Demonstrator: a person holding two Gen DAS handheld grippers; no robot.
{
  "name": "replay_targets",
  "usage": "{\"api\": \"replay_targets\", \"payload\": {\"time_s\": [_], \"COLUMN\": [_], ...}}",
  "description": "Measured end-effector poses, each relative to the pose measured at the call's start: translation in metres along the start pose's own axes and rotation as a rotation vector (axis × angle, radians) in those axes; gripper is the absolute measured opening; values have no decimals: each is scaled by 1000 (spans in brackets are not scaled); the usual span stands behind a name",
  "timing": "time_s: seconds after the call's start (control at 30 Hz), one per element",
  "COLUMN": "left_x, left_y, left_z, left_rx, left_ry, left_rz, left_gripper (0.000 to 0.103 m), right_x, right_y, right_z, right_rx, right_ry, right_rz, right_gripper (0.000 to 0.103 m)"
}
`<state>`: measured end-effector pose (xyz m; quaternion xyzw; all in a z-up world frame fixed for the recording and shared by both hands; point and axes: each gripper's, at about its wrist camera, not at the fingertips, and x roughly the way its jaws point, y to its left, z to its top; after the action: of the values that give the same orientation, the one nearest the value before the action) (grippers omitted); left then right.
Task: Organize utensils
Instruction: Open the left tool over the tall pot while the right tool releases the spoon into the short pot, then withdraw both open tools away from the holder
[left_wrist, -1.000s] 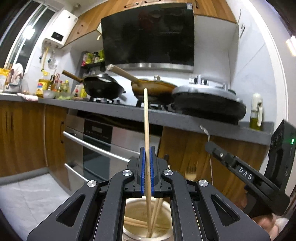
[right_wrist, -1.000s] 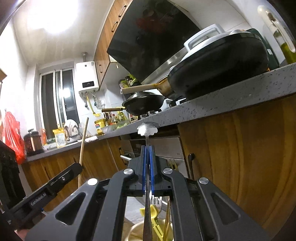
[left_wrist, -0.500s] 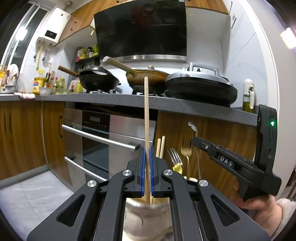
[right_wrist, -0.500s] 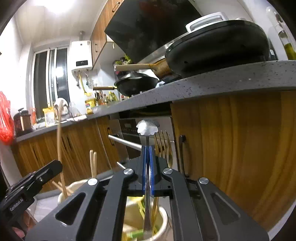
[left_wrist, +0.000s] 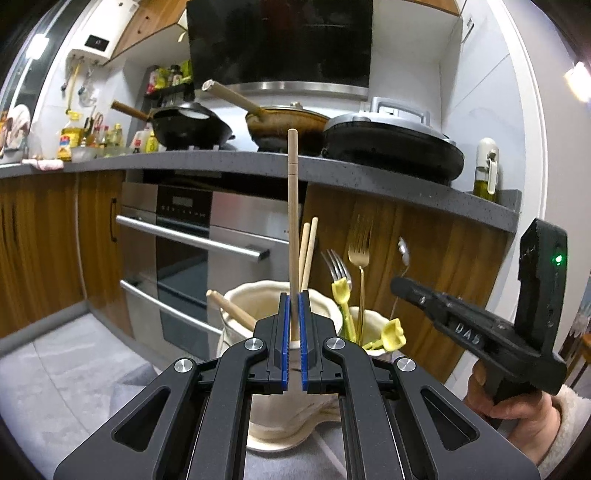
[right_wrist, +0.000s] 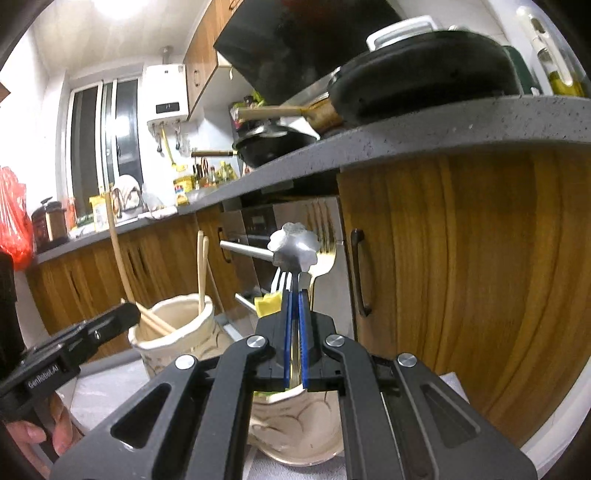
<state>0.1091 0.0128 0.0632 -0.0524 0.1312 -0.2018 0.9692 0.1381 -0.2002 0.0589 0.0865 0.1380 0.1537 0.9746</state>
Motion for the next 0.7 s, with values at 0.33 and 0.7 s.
{"api": "replay_targets", "payload": {"time_s": [0.33, 0.7], "left_x": [2, -2], "left_y": [-4, -6], "left_z": [-3, -1], "left_rx": [30, 39], "left_ry": [14, -3], "left_rz": [8, 36], "left_gripper": [8, 22], "right_x": [6, 5], "right_y": [-9, -9], "right_z": [0, 2], "right_rx": [56, 63], "right_ry": [35, 38], "right_rz": [-26, -34], "right_gripper": [4, 31]}}
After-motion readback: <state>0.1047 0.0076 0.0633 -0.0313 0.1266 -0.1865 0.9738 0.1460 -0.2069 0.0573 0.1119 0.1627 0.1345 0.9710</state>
